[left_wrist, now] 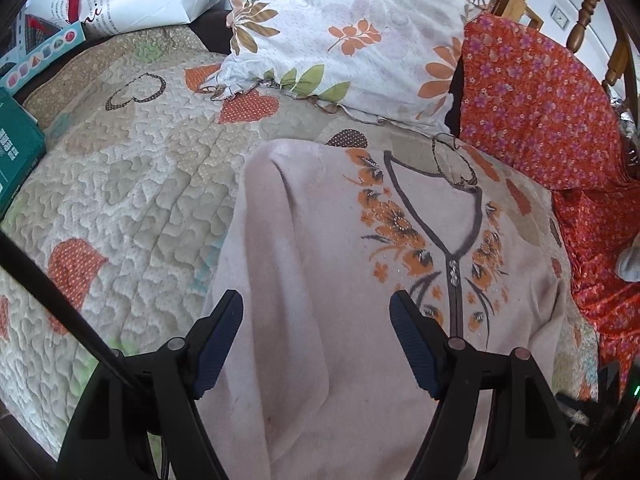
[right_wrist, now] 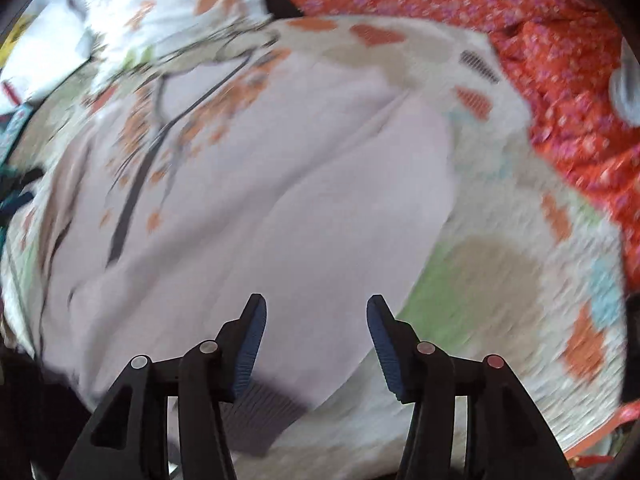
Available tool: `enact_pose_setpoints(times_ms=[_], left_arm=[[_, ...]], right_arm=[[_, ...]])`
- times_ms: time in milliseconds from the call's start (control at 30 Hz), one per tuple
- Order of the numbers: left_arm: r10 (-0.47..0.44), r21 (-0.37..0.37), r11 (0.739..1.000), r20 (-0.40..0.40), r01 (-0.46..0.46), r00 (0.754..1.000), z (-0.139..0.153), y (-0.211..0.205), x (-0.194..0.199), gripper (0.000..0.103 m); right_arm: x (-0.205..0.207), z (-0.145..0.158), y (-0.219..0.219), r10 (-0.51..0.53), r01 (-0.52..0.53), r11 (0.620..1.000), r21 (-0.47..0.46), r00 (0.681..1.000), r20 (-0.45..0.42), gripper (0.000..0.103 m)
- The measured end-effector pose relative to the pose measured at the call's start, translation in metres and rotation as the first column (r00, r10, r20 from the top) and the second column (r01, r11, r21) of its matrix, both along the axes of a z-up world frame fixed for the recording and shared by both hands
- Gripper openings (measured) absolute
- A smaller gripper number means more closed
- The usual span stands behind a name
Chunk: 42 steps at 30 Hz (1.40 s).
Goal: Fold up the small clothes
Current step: 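Grasp the grey cuff of a sleeve with the right gripper, then carry the sleeve across the sweater body with the right gripper and release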
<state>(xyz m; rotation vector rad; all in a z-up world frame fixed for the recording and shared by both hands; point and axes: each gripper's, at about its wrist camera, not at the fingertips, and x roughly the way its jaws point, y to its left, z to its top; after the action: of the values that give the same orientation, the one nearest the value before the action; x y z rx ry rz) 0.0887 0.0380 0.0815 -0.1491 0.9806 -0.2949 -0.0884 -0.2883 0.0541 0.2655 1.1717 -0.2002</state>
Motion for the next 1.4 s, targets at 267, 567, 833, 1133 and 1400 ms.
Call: enact_pose_setpoints(times_ms=[267,567,833,1133,1400], left_arm=[[0.087,0.001,0.996,0.012,-0.087,0.996,0.002,0.043,-0.006,0.075],[0.179,-0.036,0.983,-0.034,-0.181,0.983,0.002,0.09,-0.007,0.075],[0.2,0.009,0.98,-0.057,-0.199,0.978,-0.01,0.101,-0.013,0.078],[0.095,0.013,0.995,-0.214,-0.095,0.972,-0.057,0.093,-0.02,0.079],[0.047,0.069,0.997,-0.147,-0.037,0.988,-0.054,0.079,-0.036,0.079]], right_arm=[[-0.007,-0.018,0.044,0.055,-0.056,0.996,-0.073,0.998,-0.011,0.041],[-0.059,0.035,-0.086,-0.313,0.304,0.917,-0.26,0.95,0.007,0.006],[-0.112,0.037,-0.185,-0.665,0.642,0.72,-0.263,0.747,0.0,0.03],[-0.047,0.04,-0.076,-0.408,0.428,0.902,-0.053,0.886,0.219,0.06],[0.004,-0.034,-0.035,-0.31,0.326,0.939,-0.109,0.94,0.14,0.061]])
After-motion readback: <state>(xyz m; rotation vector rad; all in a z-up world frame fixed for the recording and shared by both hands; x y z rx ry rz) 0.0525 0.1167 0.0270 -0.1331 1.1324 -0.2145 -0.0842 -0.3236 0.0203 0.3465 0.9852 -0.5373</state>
